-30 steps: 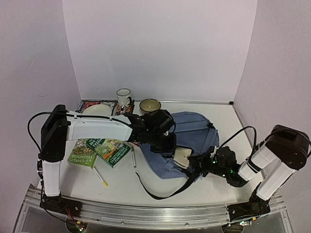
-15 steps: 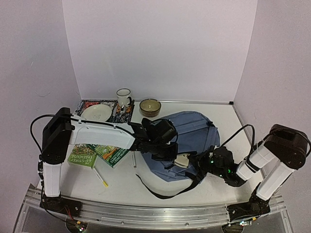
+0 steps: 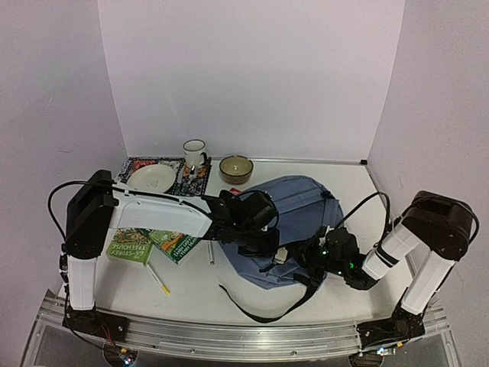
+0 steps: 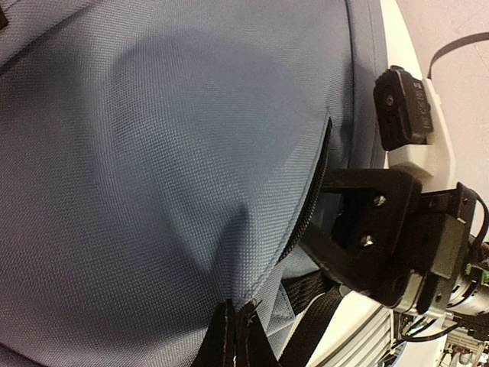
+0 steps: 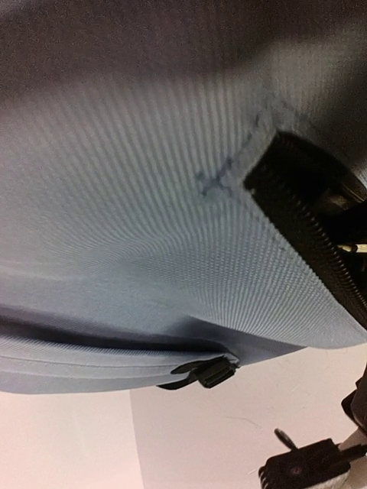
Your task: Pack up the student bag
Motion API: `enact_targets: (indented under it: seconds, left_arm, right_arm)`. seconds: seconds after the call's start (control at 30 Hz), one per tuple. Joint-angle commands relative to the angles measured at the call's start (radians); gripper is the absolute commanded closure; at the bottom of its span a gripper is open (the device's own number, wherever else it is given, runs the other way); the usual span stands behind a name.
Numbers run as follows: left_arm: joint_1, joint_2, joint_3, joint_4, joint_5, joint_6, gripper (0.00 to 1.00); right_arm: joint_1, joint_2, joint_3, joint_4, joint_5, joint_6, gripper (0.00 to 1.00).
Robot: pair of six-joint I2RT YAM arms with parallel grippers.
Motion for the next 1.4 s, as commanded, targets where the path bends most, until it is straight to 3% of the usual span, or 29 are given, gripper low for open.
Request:
enact_targets:
  seconds: [0.0, 0.13, 0.27, 0.37, 0.7, 0.87, 0.97, 1.07, 1.13, 1.23, 1.37]
  left_arm:
    - [-0.012, -0.044, 0.054, 0.088, 0.150, -0.031, 1.00]
    - [-0.012, -0.022, 0.073, 0.104, 0.163, -0.035, 1.00]
    - [-0.011, -0.024, 0.047, 0.106, 0.142, -0.033, 1.00]
    - [0.000, -0.048, -0.001, 0.106, 0.102, -0.033, 1.00]
    - [0.036, -0.080, -0.078, 0.104, 0.020, 0.016, 1.00]
    - [0.037, -0.069, -0.082, 0.105, 0.026, 0.038, 1.00]
    - [0.036, -0.069, -0.088, 0.106, 0.035, 0.056, 1.00]
    - [0.036, -0.088, -0.097, 0.107, 0.015, 0.054, 1.00]
    - [0.035, -0.098, -0.093, 0.106, 0.007, 0.053, 1.00]
    - [0.035, -0.099, -0.078, 0.106, 0.017, 0.054, 1.00]
    - [0.035, -0.093, -0.065, 0.106, 0.038, 0.053, 1.00]
  right_arm:
    - [0.047, 0.045, 0.072, 0.305, -0.117, -0.068, 0.91]
    - [0.070, 0.036, 0.126, 0.196, -0.136, -0.123, 0.82]
    - [0.074, -0.018, 0.136, 0.091, -0.132, -0.170, 0.62]
    - [0.075, -0.083, 0.137, -0.044, -0.116, -0.209, 0.54]
    - [0.076, -0.346, 0.198, -0.596, -0.061, -0.396, 0.34]
    - [0.076, -0.420, 0.247, -0.817, -0.045, -0.492, 0.31]
    - [0.077, -0.430, 0.281, -0.895, -0.044, -0.561, 0.37]
    - [0.081, -0.422, 0.286, -0.945, -0.022, -0.596, 0.52]
    - [0.082, -0.413, 0.272, -0.944, -0.013, -0.605, 0.68]
    - [0.083, -0.386, 0.253, -0.890, -0.002, -0.612, 0.86]
    - [0.083, -0.326, 0.264, -0.789, -0.006, -0.609, 0.97]
